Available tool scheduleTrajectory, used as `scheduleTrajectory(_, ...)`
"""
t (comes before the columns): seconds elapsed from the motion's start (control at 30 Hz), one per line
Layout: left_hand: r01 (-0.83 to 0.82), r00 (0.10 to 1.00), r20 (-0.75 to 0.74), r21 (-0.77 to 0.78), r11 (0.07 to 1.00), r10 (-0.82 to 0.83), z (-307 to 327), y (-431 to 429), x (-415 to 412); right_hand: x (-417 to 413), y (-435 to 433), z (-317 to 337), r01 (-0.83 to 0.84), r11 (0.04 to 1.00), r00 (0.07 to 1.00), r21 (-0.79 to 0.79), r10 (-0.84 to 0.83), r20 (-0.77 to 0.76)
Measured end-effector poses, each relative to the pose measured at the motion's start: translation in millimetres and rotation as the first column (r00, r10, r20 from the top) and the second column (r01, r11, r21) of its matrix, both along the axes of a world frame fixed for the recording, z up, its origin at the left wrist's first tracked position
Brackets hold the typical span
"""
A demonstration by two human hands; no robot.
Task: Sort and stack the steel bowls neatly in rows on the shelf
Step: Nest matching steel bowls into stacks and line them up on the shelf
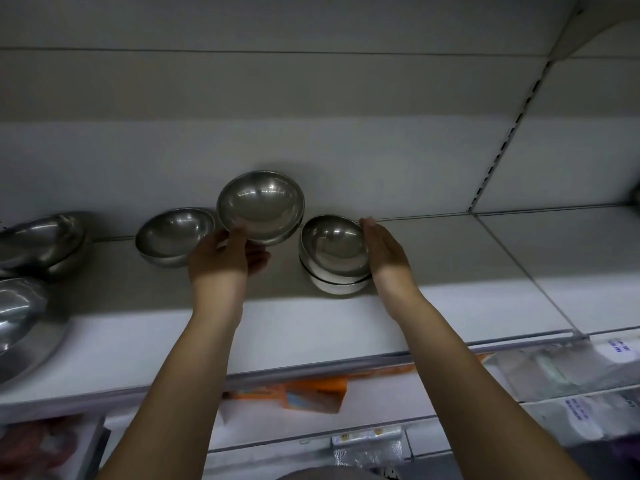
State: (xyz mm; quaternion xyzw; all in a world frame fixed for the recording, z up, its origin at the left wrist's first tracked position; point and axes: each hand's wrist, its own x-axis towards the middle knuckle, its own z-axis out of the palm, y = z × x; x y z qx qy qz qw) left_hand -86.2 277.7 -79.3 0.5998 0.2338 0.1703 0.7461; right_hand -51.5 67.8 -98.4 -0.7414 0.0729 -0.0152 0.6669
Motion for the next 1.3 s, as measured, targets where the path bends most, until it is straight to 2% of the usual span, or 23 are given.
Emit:
scheduleTrajectory(0.17,0.051,0.997,0.055,0.098,0.994,-0.057,19.8,-13.1,-4.7,3.7,-0.7,5.4,-0.012,1.0,0.996,0.009,0.013,-0.088)
scheduleTrajectory(0.3,0.155,0.987,0.013,0.212,0.965,-0.161,20.7,-28.6,0.0,4.0,-1.7,7.4,-0.044,0.999,0.992,0.013,0.045,-0.119)
scheduleTrajectory(0.43,0.209,0.977,-0.049,0.409,0.888,-0.208,13.0,-38.6,3.2,3.1,-2.3,12.0,-0.042,0.999,0.99,0.032,0.046,-0.134)
scheduleTrajectory(0.6,0.285,0.958,-0.138,0.574,0.767,-0.252,1.1,-42.6,5.3,2.8,-1.6,14.8,-0.04,0.998,0.984,0.038,0.046,-0.171)
scheduleTrajectory(0.7,0.285,0.958,-0.148,0.604,0.744,-0.246,-3.0,-45.8,4.8,2.5,-1.5,15.9,-0.022,0.999,0.982,0.035,0.028,-0.185)
scheduleTrajectory(0.87,0.283,0.958,-0.154,0.657,0.699,-0.244,-7.2,-47.1,5.8,1.0,-0.8,11.0,-0.017,0.999,0.995,0.049,0.022,-0.101)
scheduleTrajectory(1.03,0.247,0.968,-0.134,0.671,0.699,-0.213,-10.1,-50.0,2.5,1.2,2.3,8.3,0.022,0.993,0.996,0.118,-0.011,-0.094)
scheduleTrajectory(1.3,0.228,0.973,-0.089,0.495,0.839,-0.212,-17.2,-37.2,-5.6,3.4,23.9,2.4,0.013,0.989,0.996,0.145,0.0,-0.089)
